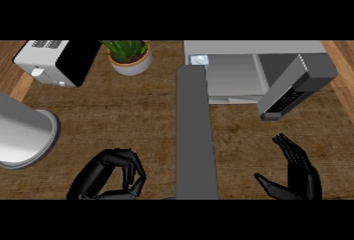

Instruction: Pick up the milk, place it into the microwave and close the microwave

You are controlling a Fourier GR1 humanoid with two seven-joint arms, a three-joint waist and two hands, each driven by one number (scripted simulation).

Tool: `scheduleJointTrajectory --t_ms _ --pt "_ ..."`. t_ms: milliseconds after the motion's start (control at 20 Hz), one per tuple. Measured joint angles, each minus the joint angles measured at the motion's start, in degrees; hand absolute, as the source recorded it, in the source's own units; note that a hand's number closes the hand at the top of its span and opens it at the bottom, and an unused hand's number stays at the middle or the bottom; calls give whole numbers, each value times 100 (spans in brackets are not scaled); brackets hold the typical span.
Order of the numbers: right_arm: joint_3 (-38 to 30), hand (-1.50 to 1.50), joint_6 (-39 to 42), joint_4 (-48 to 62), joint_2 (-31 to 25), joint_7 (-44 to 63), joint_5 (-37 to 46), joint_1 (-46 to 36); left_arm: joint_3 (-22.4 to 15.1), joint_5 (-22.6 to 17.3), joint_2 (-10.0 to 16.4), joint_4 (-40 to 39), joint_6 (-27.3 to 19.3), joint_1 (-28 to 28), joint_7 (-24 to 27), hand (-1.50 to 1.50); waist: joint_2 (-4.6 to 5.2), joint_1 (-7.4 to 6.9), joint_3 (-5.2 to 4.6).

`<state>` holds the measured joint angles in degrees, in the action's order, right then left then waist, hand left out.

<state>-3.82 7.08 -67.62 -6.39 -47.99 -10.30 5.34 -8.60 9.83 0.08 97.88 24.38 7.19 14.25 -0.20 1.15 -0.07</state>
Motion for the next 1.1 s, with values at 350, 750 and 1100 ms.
scheduleJointTrajectory --t_ms 350,750,1100 --pt "-299 -150 141 -891 -356 465 -328 416 -920 197 -5 -1189 -903 -1230 -81 150 19 -11 3" --pt "-438 -150 387 -1699 -704 730 -472 754 -2266 -81 29 -2632 -2187 -2719 -53 150 24 68 2" --pt "-481 -150 743 -2267 -928 1072 -799 711 -3657 -1128 38 -3735 -3372 -3623 -385 150 63 265 -2"
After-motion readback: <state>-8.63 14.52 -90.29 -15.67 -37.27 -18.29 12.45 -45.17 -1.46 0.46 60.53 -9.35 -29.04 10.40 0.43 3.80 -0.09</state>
